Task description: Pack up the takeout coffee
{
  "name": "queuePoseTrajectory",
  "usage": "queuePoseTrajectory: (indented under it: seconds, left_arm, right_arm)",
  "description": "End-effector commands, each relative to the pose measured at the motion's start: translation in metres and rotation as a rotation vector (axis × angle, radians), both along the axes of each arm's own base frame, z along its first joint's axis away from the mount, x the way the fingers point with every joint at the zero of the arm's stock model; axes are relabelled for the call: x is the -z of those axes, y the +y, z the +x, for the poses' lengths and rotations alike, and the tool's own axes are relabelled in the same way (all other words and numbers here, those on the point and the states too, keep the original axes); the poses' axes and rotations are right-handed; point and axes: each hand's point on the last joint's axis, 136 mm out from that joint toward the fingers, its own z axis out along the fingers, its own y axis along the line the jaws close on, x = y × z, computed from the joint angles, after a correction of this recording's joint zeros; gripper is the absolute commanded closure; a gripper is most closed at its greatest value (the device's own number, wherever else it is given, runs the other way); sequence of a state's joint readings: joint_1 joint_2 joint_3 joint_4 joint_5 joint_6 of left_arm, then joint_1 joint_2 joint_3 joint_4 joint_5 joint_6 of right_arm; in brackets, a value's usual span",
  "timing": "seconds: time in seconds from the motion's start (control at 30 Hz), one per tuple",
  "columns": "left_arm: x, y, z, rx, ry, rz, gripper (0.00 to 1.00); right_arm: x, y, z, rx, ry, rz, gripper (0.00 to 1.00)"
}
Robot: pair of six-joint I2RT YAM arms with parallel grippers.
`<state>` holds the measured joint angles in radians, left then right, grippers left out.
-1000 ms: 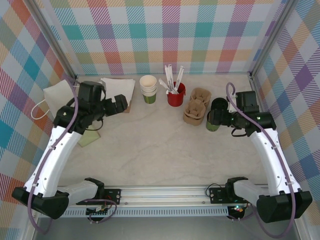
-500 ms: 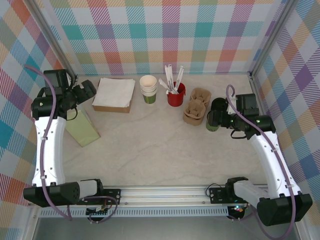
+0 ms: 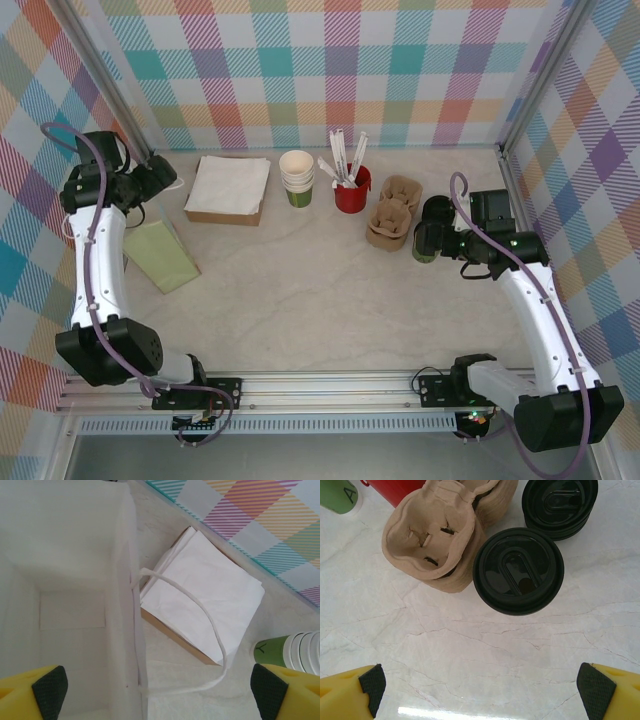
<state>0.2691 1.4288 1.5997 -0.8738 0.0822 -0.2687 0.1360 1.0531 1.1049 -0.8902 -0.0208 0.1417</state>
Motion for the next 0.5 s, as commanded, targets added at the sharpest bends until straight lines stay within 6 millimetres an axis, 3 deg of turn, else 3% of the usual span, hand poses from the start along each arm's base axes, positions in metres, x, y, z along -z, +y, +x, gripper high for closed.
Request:
queuePoseTrajectory:
  seconds: [0.0,0.23,0.47]
  left_arm:
    - [0.012,0.003,0.011,0.015,0.006,-0.017,0.09]
    - [0.032,0.011,0.012,-0.007,0.055,0.004,0.27]
    - [0.044,0.014,0.010,-0.013,0.089,0.020,0.58]
  right_arm:
    - [0.003,0.001,0.002,-0.005,-0.001,0.011,0.00]
    - [0.006,0.000,0.001,-0.001,0.003,0.005,0.00]
    - [0.004,-0.001,0.002,0.013,-0.006,0.010,0.00]
